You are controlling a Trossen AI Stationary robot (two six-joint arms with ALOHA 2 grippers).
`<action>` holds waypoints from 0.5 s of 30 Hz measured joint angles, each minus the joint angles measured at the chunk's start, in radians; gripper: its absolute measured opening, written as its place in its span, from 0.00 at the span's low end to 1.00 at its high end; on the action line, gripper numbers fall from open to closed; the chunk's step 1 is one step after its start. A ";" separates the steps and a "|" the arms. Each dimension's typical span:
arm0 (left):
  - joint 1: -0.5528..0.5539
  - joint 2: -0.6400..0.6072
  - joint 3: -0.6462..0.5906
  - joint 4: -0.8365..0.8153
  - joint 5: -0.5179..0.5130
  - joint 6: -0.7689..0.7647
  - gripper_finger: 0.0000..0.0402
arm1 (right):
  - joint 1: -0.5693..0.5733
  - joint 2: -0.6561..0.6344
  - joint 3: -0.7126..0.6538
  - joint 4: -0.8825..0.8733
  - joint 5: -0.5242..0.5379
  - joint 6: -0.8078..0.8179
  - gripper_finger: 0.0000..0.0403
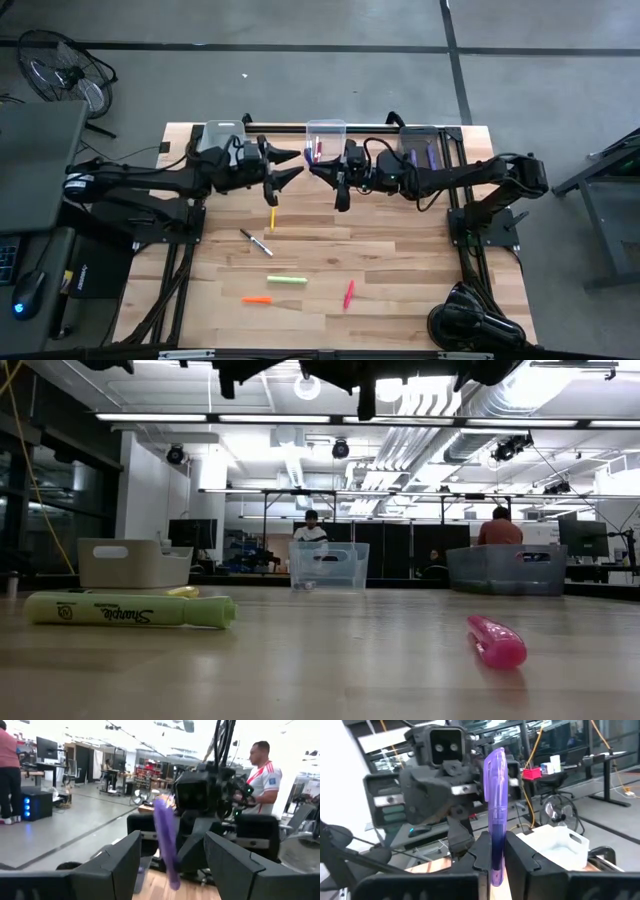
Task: Pick & Place Markers
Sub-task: Put the purple pen into the gray bin
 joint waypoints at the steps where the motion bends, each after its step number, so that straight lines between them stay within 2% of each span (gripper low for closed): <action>1: 0.000 0.009 0.000 0.004 0.000 -0.004 0.53 | 0.000 0.000 0.000 0.000 -0.008 -0.005 0.05; 15: 0.000 0.103 0.000 0.130 -0.004 -0.045 0.53 | 0.000 0.000 0.000 -0.005 -0.042 -0.015 0.06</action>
